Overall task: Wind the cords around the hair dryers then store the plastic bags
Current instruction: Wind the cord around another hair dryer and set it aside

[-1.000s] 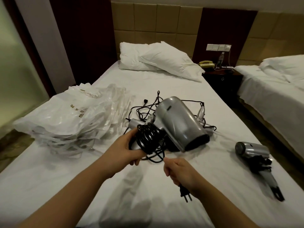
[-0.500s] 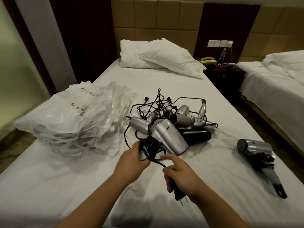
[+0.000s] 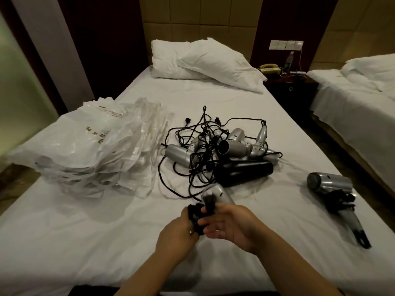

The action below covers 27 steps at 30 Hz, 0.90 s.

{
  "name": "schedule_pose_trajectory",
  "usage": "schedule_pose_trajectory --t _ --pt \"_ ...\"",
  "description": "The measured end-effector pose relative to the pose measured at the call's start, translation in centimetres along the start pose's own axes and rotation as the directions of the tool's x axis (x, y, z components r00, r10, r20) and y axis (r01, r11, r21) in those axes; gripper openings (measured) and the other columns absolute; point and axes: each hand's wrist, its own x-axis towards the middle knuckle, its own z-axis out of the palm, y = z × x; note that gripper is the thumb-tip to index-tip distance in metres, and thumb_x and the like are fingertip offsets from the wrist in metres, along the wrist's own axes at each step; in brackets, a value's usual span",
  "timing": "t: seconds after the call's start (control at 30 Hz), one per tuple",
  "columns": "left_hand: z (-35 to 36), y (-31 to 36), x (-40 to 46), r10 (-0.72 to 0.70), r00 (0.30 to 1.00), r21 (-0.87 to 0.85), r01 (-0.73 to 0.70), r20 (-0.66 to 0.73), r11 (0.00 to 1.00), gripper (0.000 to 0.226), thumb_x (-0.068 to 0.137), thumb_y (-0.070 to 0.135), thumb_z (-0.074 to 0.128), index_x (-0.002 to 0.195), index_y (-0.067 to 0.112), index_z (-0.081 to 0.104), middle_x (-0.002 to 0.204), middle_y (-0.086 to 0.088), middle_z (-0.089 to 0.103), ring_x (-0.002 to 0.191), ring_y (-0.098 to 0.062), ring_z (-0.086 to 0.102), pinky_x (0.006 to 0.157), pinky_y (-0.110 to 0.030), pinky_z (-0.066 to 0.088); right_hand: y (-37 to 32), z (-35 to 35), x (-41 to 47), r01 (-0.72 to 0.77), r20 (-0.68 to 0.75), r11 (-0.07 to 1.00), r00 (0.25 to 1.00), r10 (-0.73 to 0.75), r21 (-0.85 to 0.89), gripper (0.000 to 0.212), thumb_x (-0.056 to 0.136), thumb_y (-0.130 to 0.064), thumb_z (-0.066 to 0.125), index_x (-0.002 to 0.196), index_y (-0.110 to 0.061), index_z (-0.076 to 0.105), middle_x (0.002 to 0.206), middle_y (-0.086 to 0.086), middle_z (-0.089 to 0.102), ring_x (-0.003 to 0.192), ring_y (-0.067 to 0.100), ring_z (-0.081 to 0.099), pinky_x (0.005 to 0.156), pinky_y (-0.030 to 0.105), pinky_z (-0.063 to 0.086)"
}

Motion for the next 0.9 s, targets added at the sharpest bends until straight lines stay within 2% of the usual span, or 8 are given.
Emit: schedule_pose_trajectory --t 0.1,0.2,0.27,0.33,0.5,0.67,0.8,0.9 --pt "0.2 -1.0 -0.3 0.018 0.987 -0.102 -0.001 0.163 0.995 0.061 0.083 0.037 0.063 0.138 0.024 0.038 0.12 -0.001 0.064 0.106 -0.018 0.06 0.075 -0.022 0.043 0.0 -0.4 0.7 0.013 -0.021 0.945 1.0 -0.021 -0.326 0.014 0.091 -0.001 0.046 0.097 -0.006 0.057 0.074 0.01 0.066 0.059 0.015 0.061 0.059 0.024 0.051" --pt "-0.9 -0.9 -0.4 0.1 0.927 -0.226 -0.018 0.361 0.974 0.057 0.076 0.033 0.066 0.13 0.026 0.048 0.111 0.003 0.066 0.086 -0.008 0.064 0.074 -0.023 0.05 -1.1 -0.3 1.7 0.069 -0.043 0.609 0.985 -0.166 -0.79 0.021 0.085 -0.014 0.062 0.067 -0.013 0.053 0.061 0.002 0.05 0.052 0.009 0.047 0.053 0.02 0.039" --pt "-2.1 -0.2 -0.4 0.165 0.839 -0.327 0.016 0.518 0.945 0.049 0.077 0.022 0.065 0.124 0.021 0.054 0.093 -0.001 0.066 0.059 -0.009 0.058 0.058 -0.024 0.047 -2.1 -0.2 2.5 0.078 0.008 0.444 0.987 -0.158 -0.892 0.027 0.081 -0.019 0.067 0.06 -0.016 0.051 0.065 0.001 0.048 0.061 0.011 0.046 0.058 0.023 0.036" --pt "-3.4 0.3 -0.1 0.213 0.738 -0.395 0.079 0.64 0.915 0.044 0.078 0.011 0.063 0.121 0.016 0.056 0.086 -0.013 0.063 0.056 -0.015 0.053 0.053 -0.025 0.044 -3.0 -0.5 3.1 0.091 0.061 0.411 0.994 -0.087 -0.907 0.019 0.081 -0.019 0.067 0.066 -0.013 0.059 0.067 0.0 0.053 0.064 0.011 0.048 0.06 0.022 0.037" --pt "-6.6 0.8 0.3 0.296 0.531 -0.485 0.26 0.794 0.835 0.04 0.071 0.004 0.062 0.111 0.007 0.06 0.081 -0.018 0.058 0.054 -0.017 0.05 0.049 -0.022 0.042 -4.0 -1.3 2.6 0.043 0.279 0.877 0.954 0.106 -0.479 0.015 0.081 0.004 0.059 0.08 -0.009 0.052 0.066 0.006 0.059 0.051 0.011 0.048 0.049 0.019 0.04" --pt "-7.6 0.9 0.0 0.52 0.312 -0.606 0.365 0.795 0.707 0.029 0.065 0.01 0.059 0.091 0.023 0.067 0.062 0.011 0.063 0.05 -0.003 0.054 0.051 -0.015 0.044 -1.8 -2.6 2.0 0.051 0.485 0.994 0.874 0.001 -0.095 0.047 0.067 -0.006 0.074 0.1 -0.016 0.041 0.067 0.008 0.063 0.041 0.01 0.043 0.046 0.019 0.041" --pt "-5.6 0.3 0.1 0.71 0.342 -0.763 0.485 0.615 0.428 0.038 0.063 0.016 0.073 0.099 0.007 0.064 0.075 0.0 0.067 0.053 -0.006 0.057 0.05 -0.016 0.045 1.2 -2.7 3.5 0.162 0.29 0.956 0.928 -0.232 0.245 0.078 0.038 -0.031 0.096 0.093 -0.008 0.047 0.066 0.009 0.064 0.05 0.016 0.058 0.051 0.024 0.049" --pt "-3.6 0.7 0.2 0.742 0.459 -0.844 0.465 0.489 0.269 0.043 0.075 0.029 0.073 0.106 0.002 0.057 0.077 0.0 0.066 0.048 -0.003 0.056 0.047 -0.013 0.044 3.4 -2.7 4.0 0.292 -0.08 0.838 0.954 -0.288 0.46 0.039 0.054 -0.021 0.088 0.077 -0.003 0.062 0.077 0.017 0.061 0.068 0.028 0.06 0.066 0.036 0.051"
